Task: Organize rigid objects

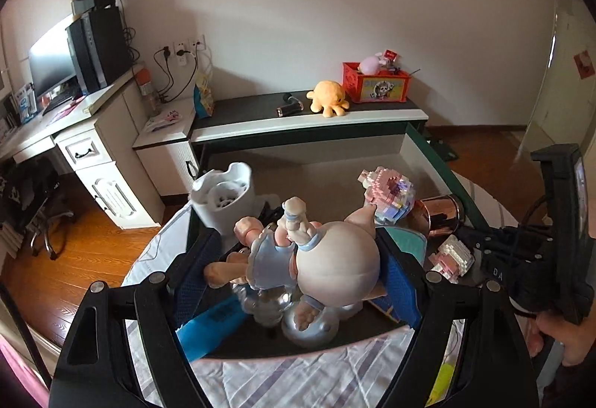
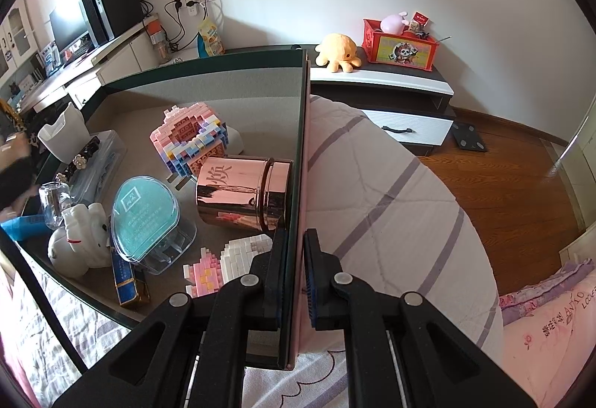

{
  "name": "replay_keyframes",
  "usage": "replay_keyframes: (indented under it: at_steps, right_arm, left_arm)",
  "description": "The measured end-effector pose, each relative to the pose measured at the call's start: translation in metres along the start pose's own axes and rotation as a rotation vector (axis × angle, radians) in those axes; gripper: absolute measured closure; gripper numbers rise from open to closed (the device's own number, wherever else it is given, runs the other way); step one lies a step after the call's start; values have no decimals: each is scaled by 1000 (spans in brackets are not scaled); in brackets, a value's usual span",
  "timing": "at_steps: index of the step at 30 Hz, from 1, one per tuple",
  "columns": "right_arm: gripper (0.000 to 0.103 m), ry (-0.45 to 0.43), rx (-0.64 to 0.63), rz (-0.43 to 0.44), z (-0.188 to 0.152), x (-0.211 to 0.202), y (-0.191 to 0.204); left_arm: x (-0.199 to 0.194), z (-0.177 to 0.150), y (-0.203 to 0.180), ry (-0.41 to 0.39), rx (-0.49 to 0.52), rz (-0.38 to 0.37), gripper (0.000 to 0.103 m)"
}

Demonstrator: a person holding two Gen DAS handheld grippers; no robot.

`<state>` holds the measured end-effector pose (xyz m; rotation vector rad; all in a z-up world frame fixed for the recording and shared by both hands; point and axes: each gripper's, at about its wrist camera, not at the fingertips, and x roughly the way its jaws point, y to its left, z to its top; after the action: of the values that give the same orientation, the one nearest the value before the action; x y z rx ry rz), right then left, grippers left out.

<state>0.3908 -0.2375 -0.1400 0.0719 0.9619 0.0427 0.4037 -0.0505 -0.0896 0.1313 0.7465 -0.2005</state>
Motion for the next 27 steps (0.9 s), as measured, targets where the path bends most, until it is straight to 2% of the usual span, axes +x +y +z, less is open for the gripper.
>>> replay_keyframes:
  at_steps: [6,14,16,20,27]
  right_arm:
    - [94,-3,-1,8,0,1,-2]
    - [94,-5,2,12,-2,2,-3]
    - [93,-5,4,13,-2,2,-4]
    - [93,-2,7,13,-1,2,-4]
    - [93,0,15,8,-2,1,-4]
  left_arm:
    - [34,11,-22,58,44,12,20]
    - [61,12,-22,107,35,40,20]
    - [61,12,-20,98,32,25,17]
    - [53,11,-17,74,22,32,3]
    - [24,8,-3,17,-2,27,0]
